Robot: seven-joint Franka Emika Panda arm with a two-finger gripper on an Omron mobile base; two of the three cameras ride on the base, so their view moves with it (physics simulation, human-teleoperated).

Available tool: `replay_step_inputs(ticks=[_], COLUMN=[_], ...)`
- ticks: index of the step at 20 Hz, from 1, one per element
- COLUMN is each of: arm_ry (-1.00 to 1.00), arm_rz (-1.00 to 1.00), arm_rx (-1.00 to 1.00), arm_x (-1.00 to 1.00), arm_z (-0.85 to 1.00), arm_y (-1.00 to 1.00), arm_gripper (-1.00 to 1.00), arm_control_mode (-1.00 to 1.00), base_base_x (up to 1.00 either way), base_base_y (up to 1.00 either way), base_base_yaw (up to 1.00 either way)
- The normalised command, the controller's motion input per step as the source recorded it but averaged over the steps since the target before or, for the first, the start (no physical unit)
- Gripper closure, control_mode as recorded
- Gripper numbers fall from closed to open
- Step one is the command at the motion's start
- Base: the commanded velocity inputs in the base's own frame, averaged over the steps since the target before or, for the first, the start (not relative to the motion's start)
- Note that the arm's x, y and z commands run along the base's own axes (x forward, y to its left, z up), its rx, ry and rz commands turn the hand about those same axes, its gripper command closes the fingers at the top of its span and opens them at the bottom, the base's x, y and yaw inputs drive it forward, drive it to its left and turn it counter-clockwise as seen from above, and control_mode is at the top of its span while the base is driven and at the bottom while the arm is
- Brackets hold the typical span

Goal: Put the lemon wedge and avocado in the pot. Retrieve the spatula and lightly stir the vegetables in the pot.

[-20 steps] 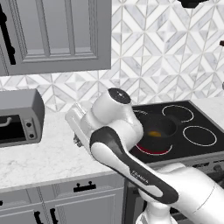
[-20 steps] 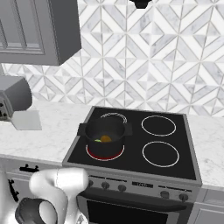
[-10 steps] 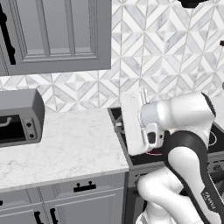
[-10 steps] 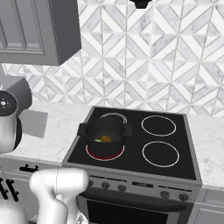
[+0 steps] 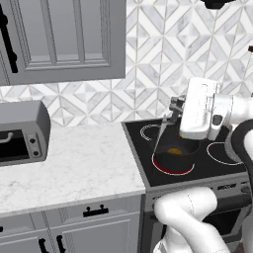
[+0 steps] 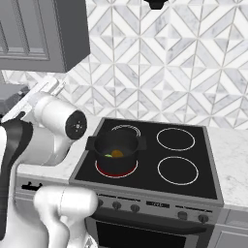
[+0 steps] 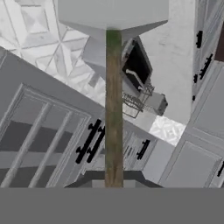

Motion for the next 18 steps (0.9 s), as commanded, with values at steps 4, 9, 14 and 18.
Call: replay_step_inputs(ticks=[4,9,14,18], arm_ry=[0.27,0.13,0.14,0.08], arm_rz=[-0.04,-0.14,0.01,0.24], arm_rx=[0.45,0.19,0.06,-0.01], arm_x=[0.99,0.85,0.40,0.45], arm_z=[-0.08,0.00,-0.01,-0.13], arm_y=[-0.96,-0.91,-0.97,-0.79], arm_gripper=[1.00,1.00,1.00,1.00], arm_control_mode=[-1.00,-1.00,-1.00,-1.00], base_base_x=[0.00,0.00,0.00,0.00], base_base_y=[0.00,0.00,0.00,0.00], base_base_yaw=[0.00,0.00,0.00,0.00])
